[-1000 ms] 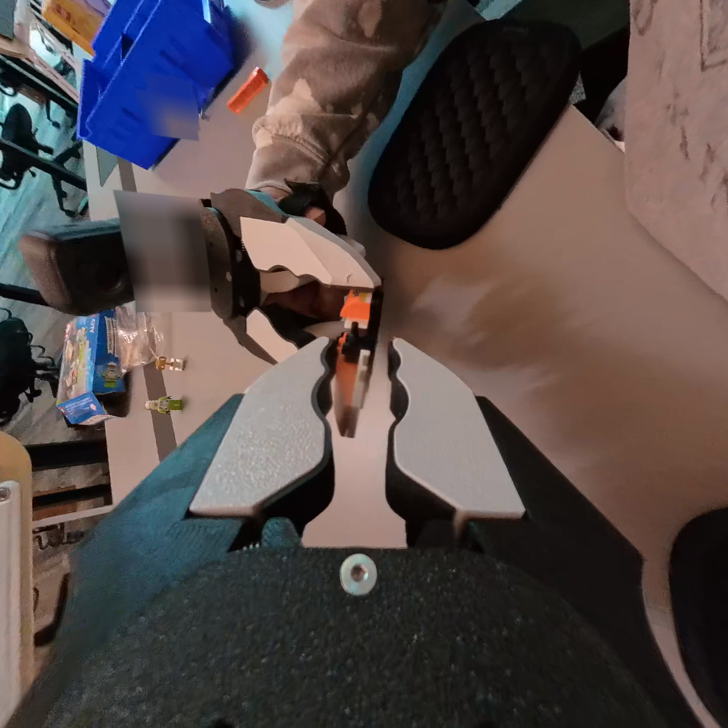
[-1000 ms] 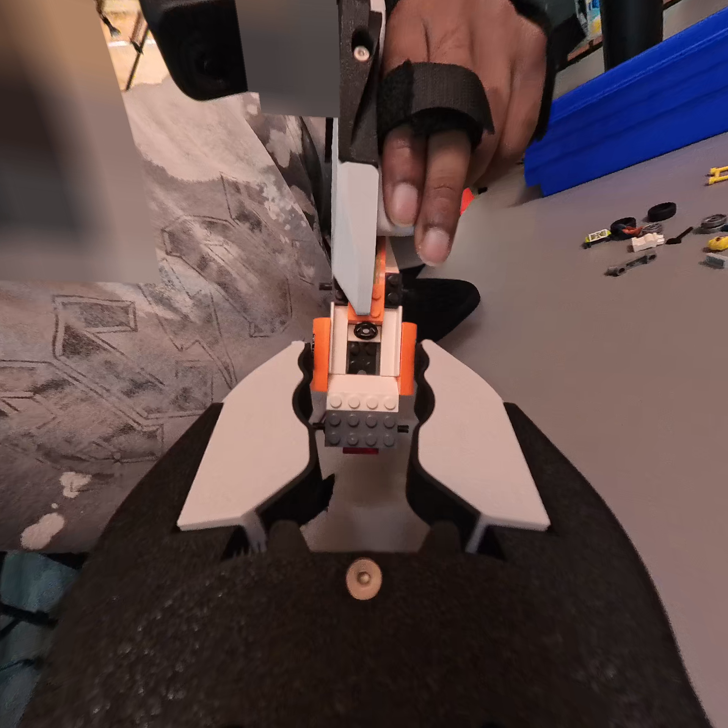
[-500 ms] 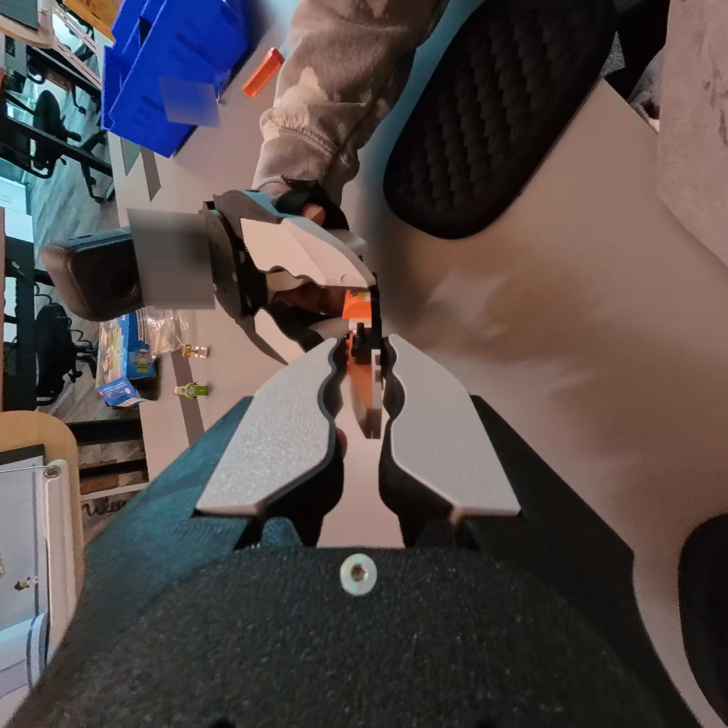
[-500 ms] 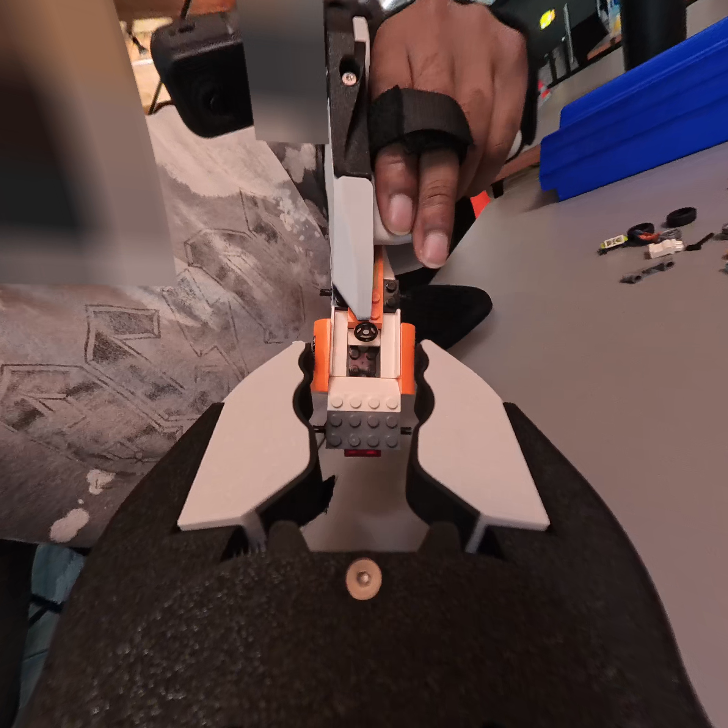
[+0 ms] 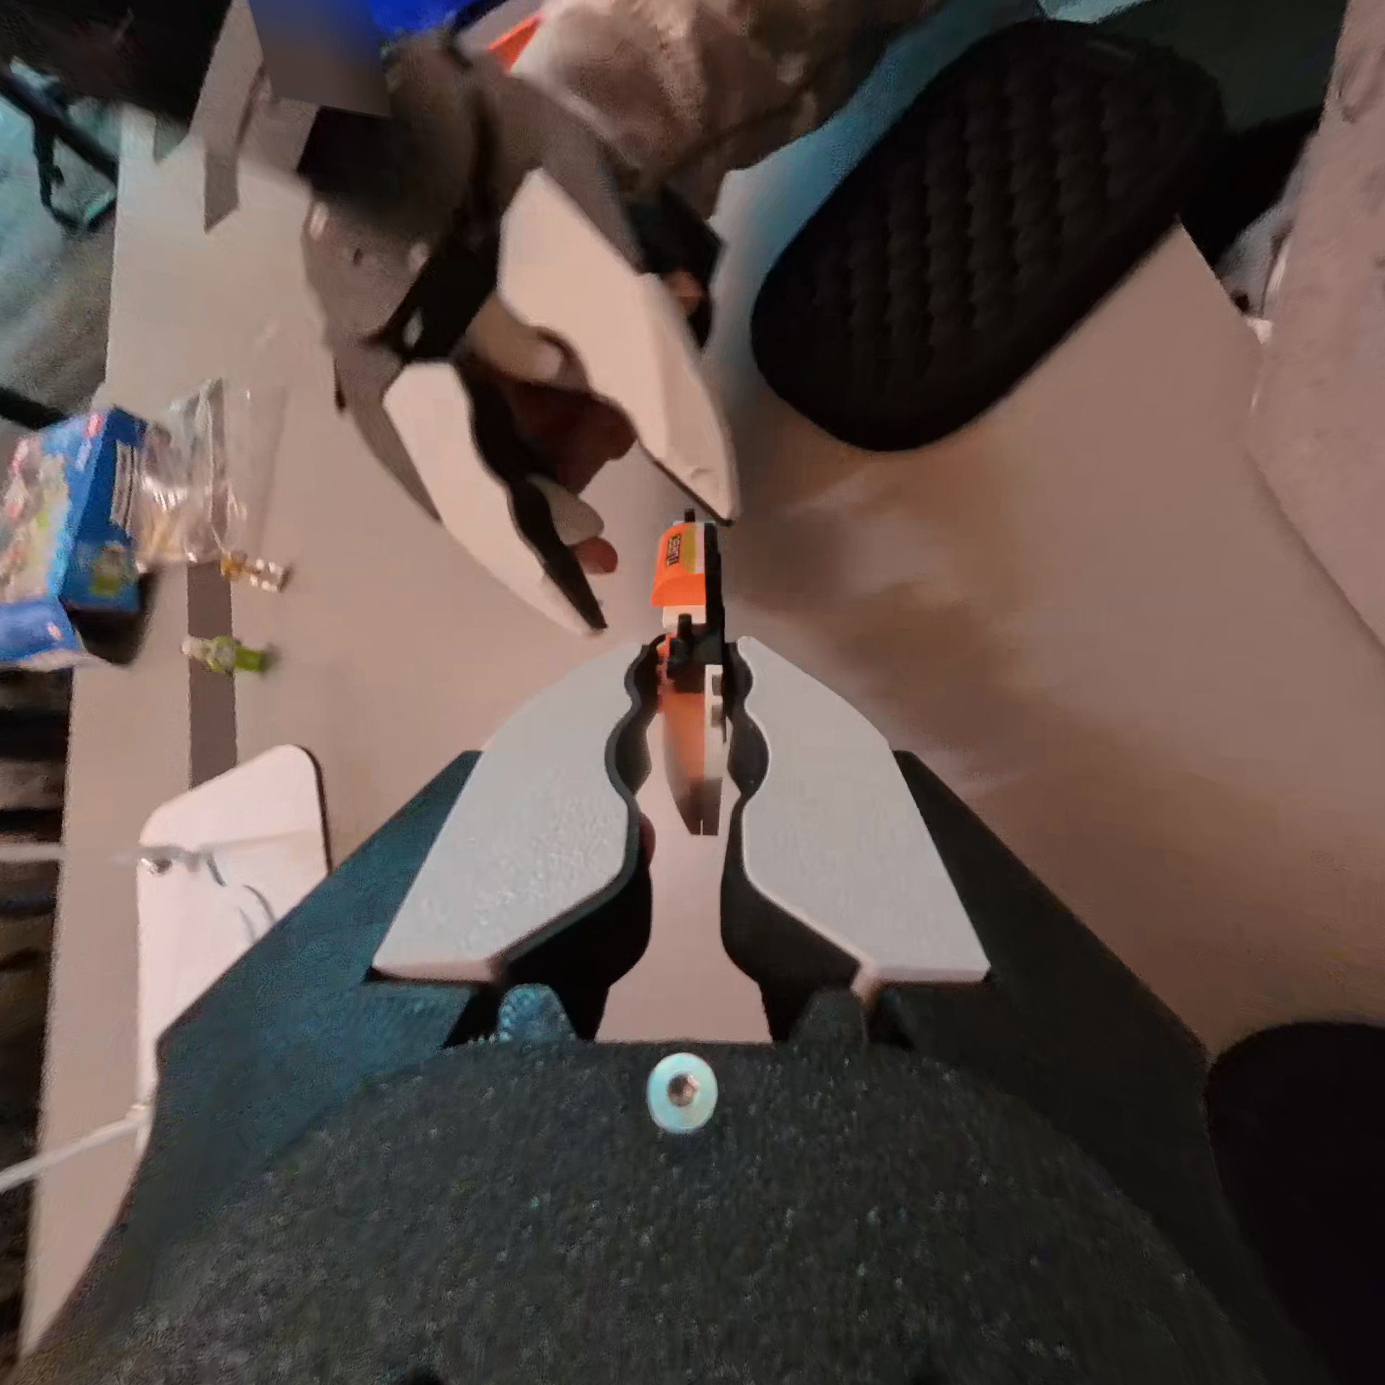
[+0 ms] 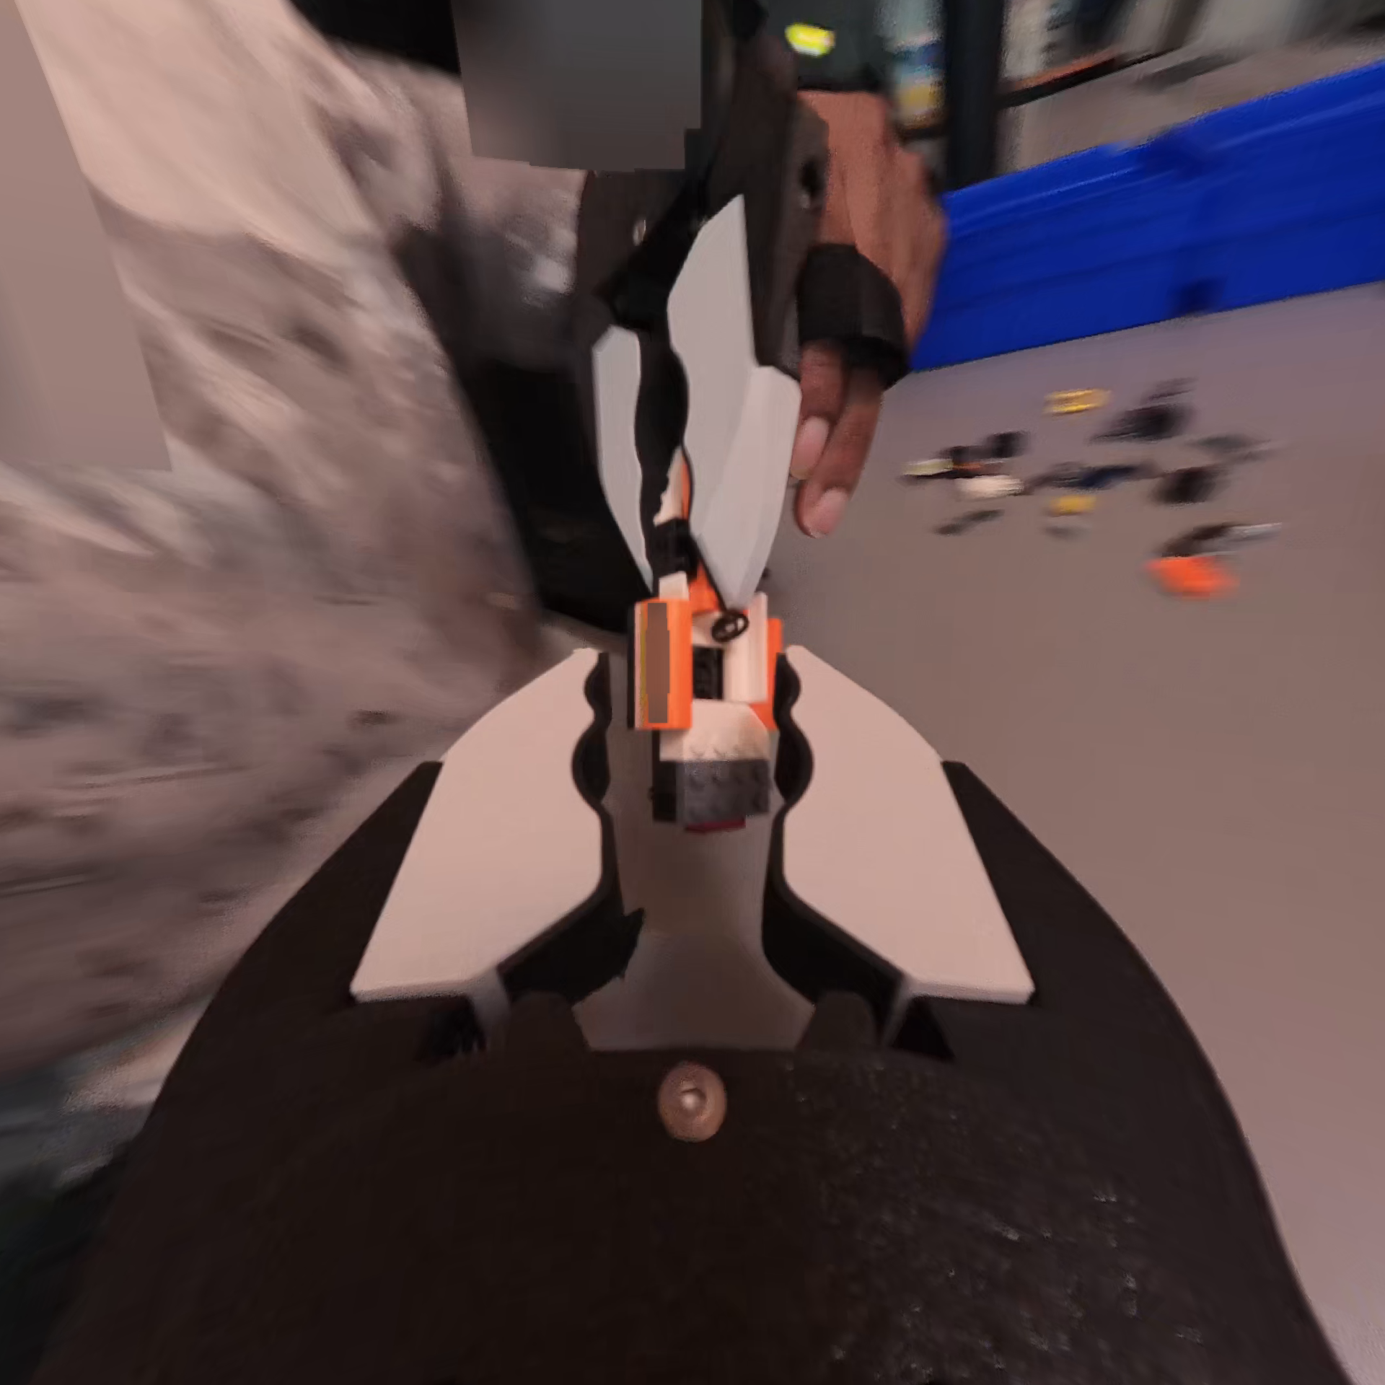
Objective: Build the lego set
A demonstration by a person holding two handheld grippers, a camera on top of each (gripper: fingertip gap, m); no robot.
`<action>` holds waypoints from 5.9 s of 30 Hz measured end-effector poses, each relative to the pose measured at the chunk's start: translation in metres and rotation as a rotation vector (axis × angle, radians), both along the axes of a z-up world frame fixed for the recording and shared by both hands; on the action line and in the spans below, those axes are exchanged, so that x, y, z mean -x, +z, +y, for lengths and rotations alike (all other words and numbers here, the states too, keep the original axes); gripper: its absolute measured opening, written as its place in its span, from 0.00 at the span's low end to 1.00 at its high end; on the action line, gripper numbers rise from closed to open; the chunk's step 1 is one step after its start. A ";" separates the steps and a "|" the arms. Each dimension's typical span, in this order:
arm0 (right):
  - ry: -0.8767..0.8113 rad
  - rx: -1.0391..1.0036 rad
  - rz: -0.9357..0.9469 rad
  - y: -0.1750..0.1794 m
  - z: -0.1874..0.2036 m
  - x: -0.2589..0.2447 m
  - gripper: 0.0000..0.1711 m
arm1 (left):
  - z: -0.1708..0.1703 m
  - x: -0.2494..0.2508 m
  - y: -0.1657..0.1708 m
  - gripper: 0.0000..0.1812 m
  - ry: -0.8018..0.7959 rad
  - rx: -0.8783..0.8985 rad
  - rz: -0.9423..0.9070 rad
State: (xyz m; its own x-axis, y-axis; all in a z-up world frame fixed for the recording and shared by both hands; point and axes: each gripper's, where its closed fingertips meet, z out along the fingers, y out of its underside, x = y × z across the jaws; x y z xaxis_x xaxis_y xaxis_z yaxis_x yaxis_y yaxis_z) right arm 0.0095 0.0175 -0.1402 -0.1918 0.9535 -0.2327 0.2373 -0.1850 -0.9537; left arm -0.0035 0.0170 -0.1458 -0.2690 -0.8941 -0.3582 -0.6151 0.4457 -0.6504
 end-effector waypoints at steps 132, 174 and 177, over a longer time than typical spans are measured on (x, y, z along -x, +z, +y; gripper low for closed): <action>-0.187 -0.361 -0.580 -0.119 0.091 -0.018 0.32 | 0.099 0.019 -0.042 0.26 0.594 0.239 -0.537; -0.281 -0.361 -0.605 -0.116 0.104 -0.016 0.23 | 0.116 0.019 -0.094 0.11 0.622 0.108 -0.210; -0.280 -0.380 -0.597 -0.115 0.102 -0.015 0.20 | 0.118 0.014 -0.099 0.11 0.634 0.192 -0.175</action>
